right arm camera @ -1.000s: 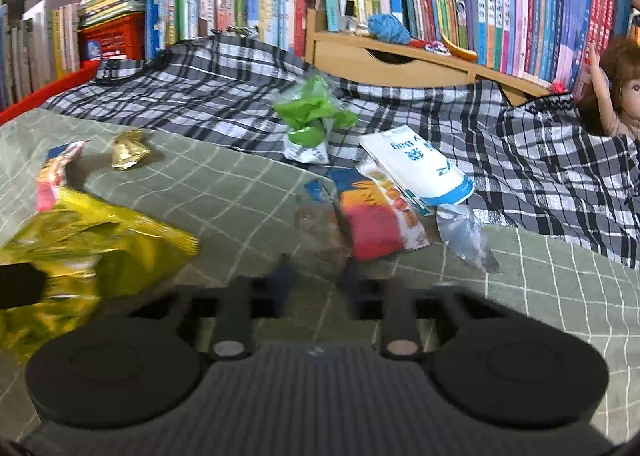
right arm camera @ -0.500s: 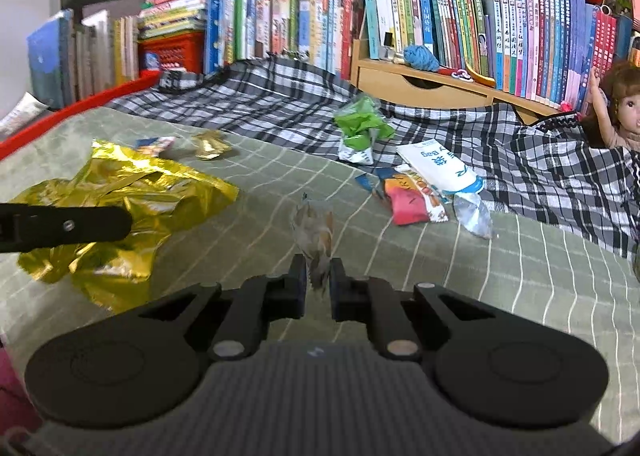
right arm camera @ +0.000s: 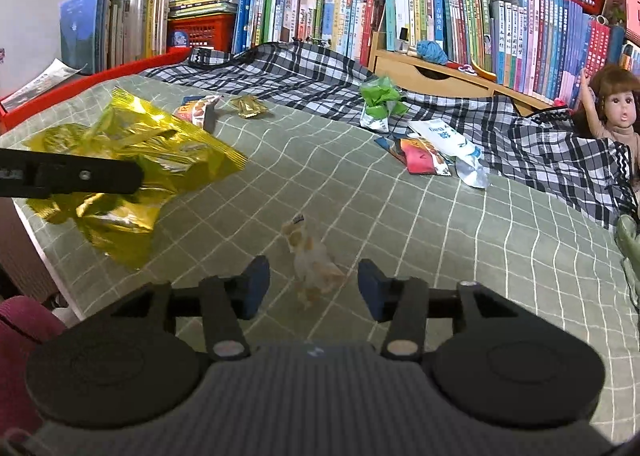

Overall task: Collect trash
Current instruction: 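Grasp the small brown scrap with the right tool while the left tool holds the foil bag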

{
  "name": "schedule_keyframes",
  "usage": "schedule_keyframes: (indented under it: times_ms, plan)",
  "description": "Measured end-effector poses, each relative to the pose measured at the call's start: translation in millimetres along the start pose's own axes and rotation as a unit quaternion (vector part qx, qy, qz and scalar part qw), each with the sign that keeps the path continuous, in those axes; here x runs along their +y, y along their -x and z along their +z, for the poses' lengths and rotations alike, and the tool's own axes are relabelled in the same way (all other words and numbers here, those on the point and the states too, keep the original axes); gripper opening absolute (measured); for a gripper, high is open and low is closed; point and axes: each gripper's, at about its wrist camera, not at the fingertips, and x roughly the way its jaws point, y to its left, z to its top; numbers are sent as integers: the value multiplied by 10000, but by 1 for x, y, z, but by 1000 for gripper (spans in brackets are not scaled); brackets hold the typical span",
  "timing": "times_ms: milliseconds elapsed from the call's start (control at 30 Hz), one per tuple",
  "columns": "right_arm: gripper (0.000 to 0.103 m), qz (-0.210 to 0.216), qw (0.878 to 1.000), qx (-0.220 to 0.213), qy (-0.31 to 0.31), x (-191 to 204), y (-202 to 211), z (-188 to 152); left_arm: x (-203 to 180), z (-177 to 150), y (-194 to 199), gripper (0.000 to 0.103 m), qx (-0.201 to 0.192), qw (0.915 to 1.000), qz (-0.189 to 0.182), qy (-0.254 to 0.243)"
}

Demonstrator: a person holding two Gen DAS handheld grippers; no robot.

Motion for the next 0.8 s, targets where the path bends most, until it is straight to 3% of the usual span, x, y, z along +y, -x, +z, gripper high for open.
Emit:
schedule_keyframes:
  times_ms: [100,267,333,400,467,800]
  plan:
    - [75,-92,9999,-75,50,3,-6,3,-5,-1,7,32,-56,9998,50,-159]
    - [75,-136,9997,72,-181,2,-25,10,-8,-2,19,32,-120,9995,53,-300]
    - [67,-72,9994,177,-289,2,-29,9,-11,-3,26,32,-156,9990,82,-406]
    - [38,-3,9992,238,-325,5,-28,6,-12,-4,32,32,-167,9986,97,-491]
    - [29,-36,9995,189,-236,10,-23,2,-12,-6,37,32,-152,9984,101,-543]
    - [22,-141,9997,-90,-177,23,21,-6,-17,-19,51,32,11,9982,-90,-594]
